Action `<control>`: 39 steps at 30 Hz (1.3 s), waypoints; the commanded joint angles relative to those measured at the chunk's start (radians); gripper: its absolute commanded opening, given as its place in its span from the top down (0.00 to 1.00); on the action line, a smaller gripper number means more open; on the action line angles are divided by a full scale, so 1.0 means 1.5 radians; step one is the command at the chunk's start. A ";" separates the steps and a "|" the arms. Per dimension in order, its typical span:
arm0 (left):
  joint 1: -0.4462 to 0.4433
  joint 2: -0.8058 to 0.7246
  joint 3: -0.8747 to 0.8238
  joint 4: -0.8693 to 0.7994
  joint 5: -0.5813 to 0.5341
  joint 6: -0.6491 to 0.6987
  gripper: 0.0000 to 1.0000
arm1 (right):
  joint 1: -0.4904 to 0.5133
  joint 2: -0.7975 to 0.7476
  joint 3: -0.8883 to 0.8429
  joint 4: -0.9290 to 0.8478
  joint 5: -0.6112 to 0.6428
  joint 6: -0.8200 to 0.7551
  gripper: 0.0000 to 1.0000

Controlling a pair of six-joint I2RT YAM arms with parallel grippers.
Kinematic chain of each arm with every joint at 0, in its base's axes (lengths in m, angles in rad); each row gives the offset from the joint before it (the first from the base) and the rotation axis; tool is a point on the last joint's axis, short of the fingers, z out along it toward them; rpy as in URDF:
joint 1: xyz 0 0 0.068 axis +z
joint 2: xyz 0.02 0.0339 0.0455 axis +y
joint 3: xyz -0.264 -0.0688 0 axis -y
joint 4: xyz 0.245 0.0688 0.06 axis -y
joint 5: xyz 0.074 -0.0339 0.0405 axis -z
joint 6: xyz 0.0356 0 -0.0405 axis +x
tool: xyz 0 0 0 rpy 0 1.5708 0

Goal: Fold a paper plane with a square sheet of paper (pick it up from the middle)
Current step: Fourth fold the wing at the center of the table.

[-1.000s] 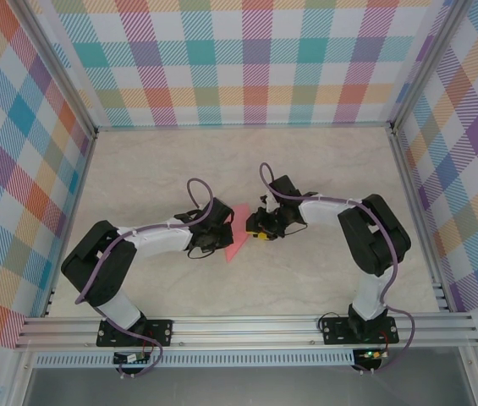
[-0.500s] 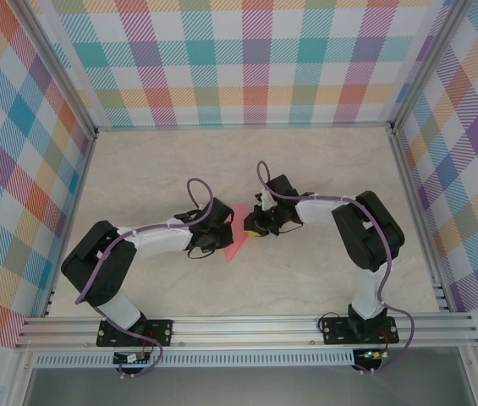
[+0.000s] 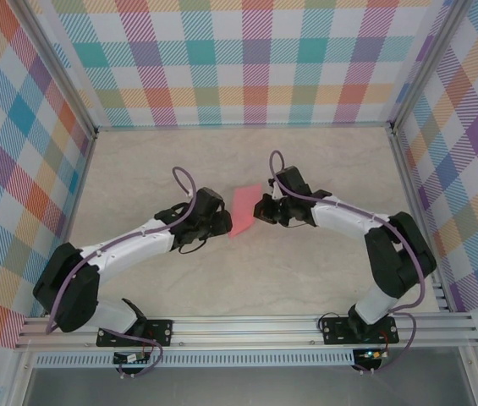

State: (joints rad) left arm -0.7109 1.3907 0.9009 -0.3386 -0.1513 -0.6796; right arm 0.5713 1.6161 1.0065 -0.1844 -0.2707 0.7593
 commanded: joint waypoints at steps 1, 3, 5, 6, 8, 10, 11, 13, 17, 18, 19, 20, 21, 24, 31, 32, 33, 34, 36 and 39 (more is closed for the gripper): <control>0.010 -0.041 0.019 -0.013 -0.037 0.039 0.37 | 0.007 -0.042 0.022 -0.059 0.060 0.014 1.00; 0.011 -0.054 0.017 -0.004 -0.034 0.050 0.33 | 0.014 -0.064 0.029 -0.072 0.078 0.020 0.99; 0.012 -0.062 0.011 0.004 -0.031 0.055 0.29 | 0.024 -0.075 0.034 -0.083 0.095 0.027 0.99; 0.012 -0.066 0.004 0.012 -0.028 0.057 0.27 | 0.029 -0.080 0.035 -0.085 0.100 0.029 0.99; 0.012 -0.071 -0.007 0.028 -0.015 0.062 0.24 | 0.037 -0.079 0.036 -0.095 0.119 0.041 0.99; 0.012 -0.071 -0.018 0.035 0.007 0.073 0.21 | 0.041 -0.069 0.035 -0.105 0.130 0.062 0.99; 0.011 -0.070 -0.027 0.068 0.022 0.082 0.20 | 0.041 -0.062 0.031 -0.102 0.132 0.076 0.99; 0.011 -0.065 -0.053 0.110 0.052 0.108 0.16 | 0.047 -0.043 0.020 -0.083 0.118 0.098 0.99; 0.006 -0.046 -0.110 0.201 0.082 0.145 0.10 | 0.060 -0.001 0.012 -0.038 0.092 0.141 0.99; 0.003 -0.040 -0.121 0.222 0.086 0.153 0.09 | 0.063 0.010 0.014 -0.035 0.091 0.154 0.99; -0.001 -0.035 -0.136 0.244 0.091 0.164 0.09 | 0.066 0.017 0.017 -0.037 0.091 0.166 0.99; -0.005 -0.029 -0.147 0.264 0.092 0.172 0.08 | 0.067 0.025 0.018 -0.041 0.093 0.178 0.99; -0.008 -0.023 -0.159 0.286 0.097 0.182 0.09 | 0.067 0.031 0.021 -0.044 0.094 0.192 0.99; -0.020 -0.004 -0.183 0.343 0.107 0.222 0.15 | 0.068 0.043 0.034 -0.078 0.106 0.222 0.99; -0.033 0.077 -0.177 0.382 0.111 0.326 0.45 | 0.067 0.064 0.054 -0.086 0.079 0.244 0.97; -0.034 0.078 -0.185 0.404 0.115 0.333 0.45 | 0.067 0.069 0.056 -0.088 0.077 0.245 0.97; -0.035 0.079 -0.196 0.426 0.118 0.341 0.44 | 0.068 0.072 0.060 -0.093 0.075 0.246 0.97; -0.036 0.080 -0.204 0.443 0.119 0.346 0.44 | 0.067 0.076 0.064 -0.099 0.074 0.246 0.97; -0.037 0.085 -0.211 0.459 0.119 0.362 0.42 | 0.067 0.085 0.074 -0.111 0.072 0.248 0.97; -0.043 0.083 -0.236 0.508 0.121 0.380 0.41 | 0.067 0.095 0.085 -0.126 0.068 0.254 0.97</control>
State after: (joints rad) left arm -0.7563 1.5120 0.5793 0.3107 0.0181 -0.1726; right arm 0.6678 1.7409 1.0988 -0.3233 -0.1478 1.1172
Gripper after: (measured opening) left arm 0.589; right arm 0.043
